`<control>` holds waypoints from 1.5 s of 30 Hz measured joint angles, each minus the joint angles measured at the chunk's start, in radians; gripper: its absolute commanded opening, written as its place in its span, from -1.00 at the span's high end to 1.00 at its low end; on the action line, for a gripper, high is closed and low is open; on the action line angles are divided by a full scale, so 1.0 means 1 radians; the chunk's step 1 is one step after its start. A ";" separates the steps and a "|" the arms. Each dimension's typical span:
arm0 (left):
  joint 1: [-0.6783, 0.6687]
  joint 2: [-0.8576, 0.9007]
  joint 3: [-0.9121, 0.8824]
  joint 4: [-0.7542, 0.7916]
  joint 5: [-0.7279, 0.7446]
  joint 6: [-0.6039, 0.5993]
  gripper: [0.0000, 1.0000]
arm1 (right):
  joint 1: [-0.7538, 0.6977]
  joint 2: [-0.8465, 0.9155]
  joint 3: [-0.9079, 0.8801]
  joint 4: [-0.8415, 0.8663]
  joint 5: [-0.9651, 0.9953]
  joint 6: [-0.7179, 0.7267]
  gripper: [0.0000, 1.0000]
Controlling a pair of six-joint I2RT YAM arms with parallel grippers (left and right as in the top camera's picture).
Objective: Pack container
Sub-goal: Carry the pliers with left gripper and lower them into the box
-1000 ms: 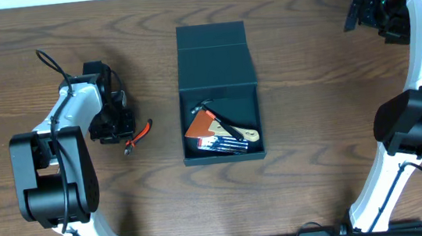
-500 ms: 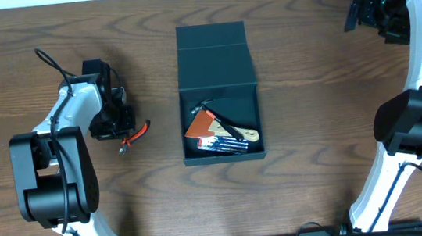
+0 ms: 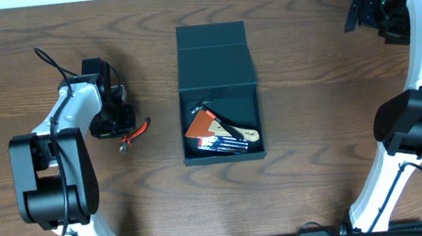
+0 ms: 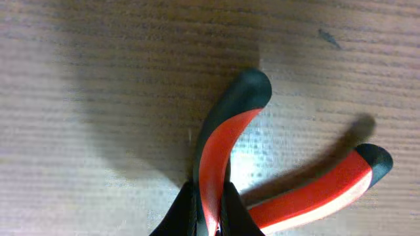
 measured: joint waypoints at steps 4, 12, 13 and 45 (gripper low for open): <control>-0.011 -0.100 0.006 -0.067 0.000 0.040 0.89 | 0.000 0.000 0.000 -0.001 0.000 -0.003 -0.98; -0.143 -0.429 0.137 -0.140 0.001 0.241 0.88 | 0.000 0.000 0.000 -0.003 0.001 -0.006 -0.98; -0.177 -0.463 0.153 -0.138 0.001 0.289 0.89 | 0.000 0.000 0.000 -0.005 0.001 -0.006 -0.98; -0.565 -0.114 0.173 0.082 0.028 0.816 0.73 | 0.000 0.000 0.000 -0.060 0.003 -0.007 -0.99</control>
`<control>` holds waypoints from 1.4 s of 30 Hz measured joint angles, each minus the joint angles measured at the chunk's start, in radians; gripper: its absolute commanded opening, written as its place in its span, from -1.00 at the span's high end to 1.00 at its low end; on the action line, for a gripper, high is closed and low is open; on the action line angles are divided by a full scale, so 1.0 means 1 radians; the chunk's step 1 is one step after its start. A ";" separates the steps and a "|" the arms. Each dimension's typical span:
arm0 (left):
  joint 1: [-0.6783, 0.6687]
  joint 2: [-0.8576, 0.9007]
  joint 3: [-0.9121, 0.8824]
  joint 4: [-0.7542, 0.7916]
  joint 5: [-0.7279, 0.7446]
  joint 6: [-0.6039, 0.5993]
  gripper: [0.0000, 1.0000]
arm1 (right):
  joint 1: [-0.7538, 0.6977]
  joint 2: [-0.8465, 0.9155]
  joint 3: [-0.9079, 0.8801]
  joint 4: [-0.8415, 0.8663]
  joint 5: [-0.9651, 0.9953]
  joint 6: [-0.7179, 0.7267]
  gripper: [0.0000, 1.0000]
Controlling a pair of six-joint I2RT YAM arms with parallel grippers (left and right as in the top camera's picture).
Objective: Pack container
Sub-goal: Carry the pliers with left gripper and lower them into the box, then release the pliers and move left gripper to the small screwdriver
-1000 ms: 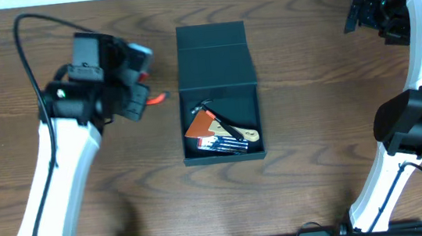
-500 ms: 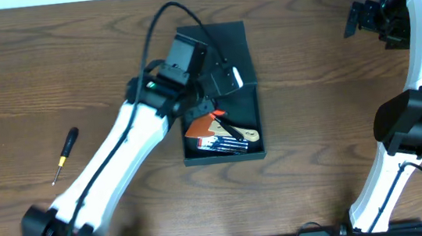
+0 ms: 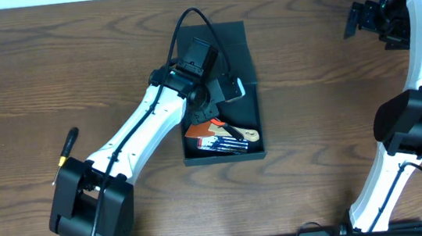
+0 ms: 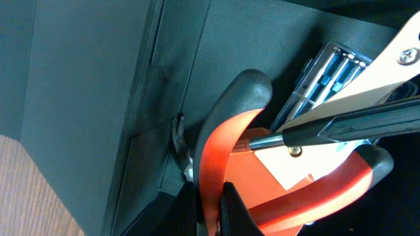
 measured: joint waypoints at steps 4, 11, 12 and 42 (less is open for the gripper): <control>0.000 0.000 0.000 0.003 0.007 0.008 0.07 | 0.000 0.000 0.000 0.000 0.000 -0.003 -0.98; 0.002 0.000 0.000 -0.003 0.004 -0.010 -0.97 | 0.000 0.000 0.000 -0.001 0.000 -0.007 -0.98; 0.002 0.000 0.000 -0.003 -0.005 -0.024 -0.97 | 0.000 0.000 0.000 -0.001 0.000 -0.007 -0.98; 0.914 -0.528 -0.002 -0.459 -0.216 -0.847 -0.97 | 0.000 0.000 0.000 0.000 0.000 -0.025 -0.99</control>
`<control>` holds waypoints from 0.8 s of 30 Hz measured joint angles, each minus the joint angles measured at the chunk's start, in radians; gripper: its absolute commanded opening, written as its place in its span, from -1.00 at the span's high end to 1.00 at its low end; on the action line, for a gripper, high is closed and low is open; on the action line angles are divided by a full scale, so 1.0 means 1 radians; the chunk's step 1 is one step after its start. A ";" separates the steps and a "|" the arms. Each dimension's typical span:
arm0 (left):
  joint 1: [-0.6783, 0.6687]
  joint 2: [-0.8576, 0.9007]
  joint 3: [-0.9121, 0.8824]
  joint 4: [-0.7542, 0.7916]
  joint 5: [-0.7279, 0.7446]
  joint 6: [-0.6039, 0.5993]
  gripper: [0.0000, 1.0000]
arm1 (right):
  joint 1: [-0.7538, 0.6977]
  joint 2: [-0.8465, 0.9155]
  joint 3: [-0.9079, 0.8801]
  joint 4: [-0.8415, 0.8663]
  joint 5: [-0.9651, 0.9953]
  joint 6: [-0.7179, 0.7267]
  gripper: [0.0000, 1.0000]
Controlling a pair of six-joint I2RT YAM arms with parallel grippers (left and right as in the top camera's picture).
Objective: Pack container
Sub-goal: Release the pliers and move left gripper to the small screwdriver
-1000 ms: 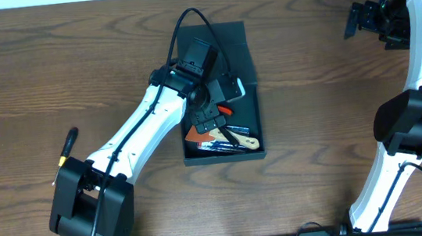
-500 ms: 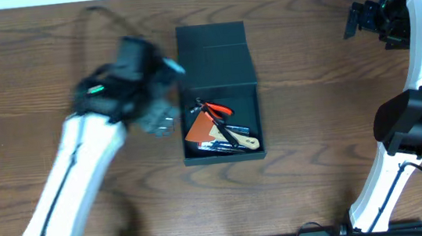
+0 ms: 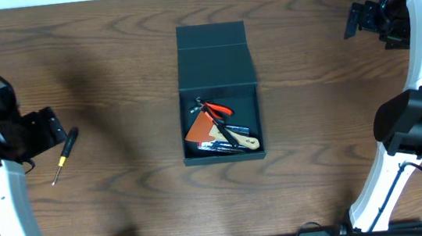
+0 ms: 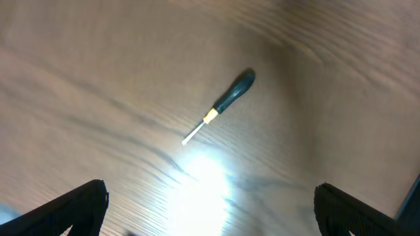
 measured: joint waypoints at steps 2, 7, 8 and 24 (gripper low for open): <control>0.024 0.020 -0.007 0.009 0.006 -0.105 -0.97 | 0.000 0.000 0.000 0.000 0.000 -0.001 -0.99; 0.059 0.091 -0.029 0.040 0.013 -0.416 -0.97 | 0.000 0.000 0.000 -0.005 0.000 -0.001 -0.99; 0.061 0.107 -0.032 0.052 0.012 -0.449 -0.97 | 0.000 0.000 0.000 -0.008 0.000 -0.001 -0.98; 0.061 0.358 -0.033 0.160 0.074 0.304 -0.97 | 0.000 0.000 0.000 -0.043 0.000 -0.001 -0.99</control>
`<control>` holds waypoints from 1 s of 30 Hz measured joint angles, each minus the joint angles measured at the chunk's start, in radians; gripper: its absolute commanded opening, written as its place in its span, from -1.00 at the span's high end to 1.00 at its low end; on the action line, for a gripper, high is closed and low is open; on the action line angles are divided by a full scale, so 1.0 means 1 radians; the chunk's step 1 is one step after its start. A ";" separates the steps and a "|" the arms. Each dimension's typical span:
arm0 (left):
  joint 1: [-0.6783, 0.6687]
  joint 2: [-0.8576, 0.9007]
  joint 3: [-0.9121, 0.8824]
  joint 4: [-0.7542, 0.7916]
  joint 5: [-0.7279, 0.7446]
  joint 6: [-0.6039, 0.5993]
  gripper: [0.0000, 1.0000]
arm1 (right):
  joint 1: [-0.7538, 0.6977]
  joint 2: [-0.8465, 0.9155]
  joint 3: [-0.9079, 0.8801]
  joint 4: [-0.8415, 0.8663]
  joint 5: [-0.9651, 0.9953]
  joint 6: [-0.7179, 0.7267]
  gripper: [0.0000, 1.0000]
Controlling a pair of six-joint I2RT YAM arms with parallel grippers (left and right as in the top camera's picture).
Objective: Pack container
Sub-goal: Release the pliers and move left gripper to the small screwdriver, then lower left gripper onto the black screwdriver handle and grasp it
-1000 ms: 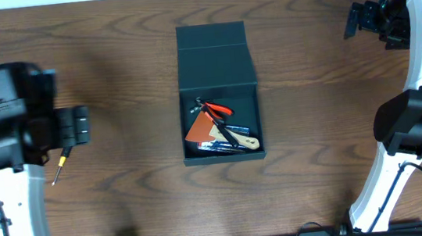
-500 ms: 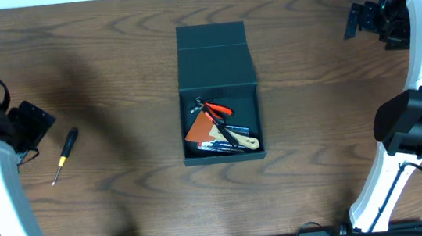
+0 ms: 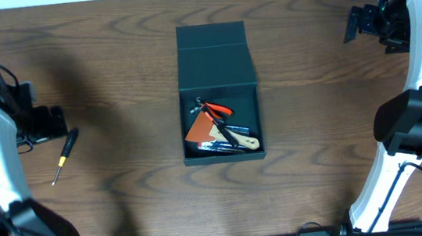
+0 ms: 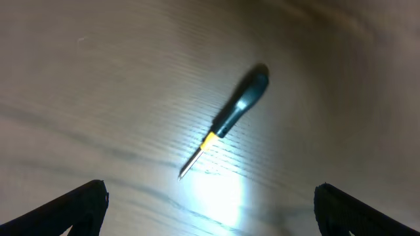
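Note:
A dark box (image 3: 219, 93) lies open at the table's middle, its lid folded back. Inside are red-handled pliers (image 3: 215, 110), an orange card and other small tools. A small screwdriver (image 3: 64, 155) with a black handle and yellow collar lies on the wood at the left; in the left wrist view the screwdriver (image 4: 226, 119) sits ahead of the fingers. My left gripper (image 3: 48, 122) hovers just up-left of it, open wide and empty, fingertips (image 4: 72, 206) at the frame's corners. My right gripper (image 3: 363, 20) hangs at the far right back, away from everything.
Bare brown wood surrounds the box. The right arm's base (image 3: 408, 129) stands at the right edge, the left arm's base at the lower left.
My left gripper has moved a little toward the back and nearer the screwdriver, which now looks larger in the wrist view. It is still open. The box contents are unchanged.
First my left gripper was shut on the red pliers on the table left of the box. Then it held them inside the box. Later the pliers lay in the box and the gripper was open by the screwdriver at the left, where it remains.

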 measured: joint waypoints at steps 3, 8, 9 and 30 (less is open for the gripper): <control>0.000 0.064 -0.001 -0.013 0.017 0.119 -0.97 | 0.000 0.000 0.000 0.009 0.000 0.000 -0.99; 0.000 0.151 -0.004 -0.015 0.033 0.234 -0.97 | 0.000 0.000 0.000 0.021 0.000 0.000 -0.99; 0.000 0.165 -0.010 -0.014 0.037 0.258 -0.97 | 0.000 0.000 0.000 0.022 0.000 0.000 -0.99; 0.000 0.310 -0.032 0.039 0.047 0.440 -0.97 | 0.000 0.000 0.000 0.035 0.000 0.000 -0.99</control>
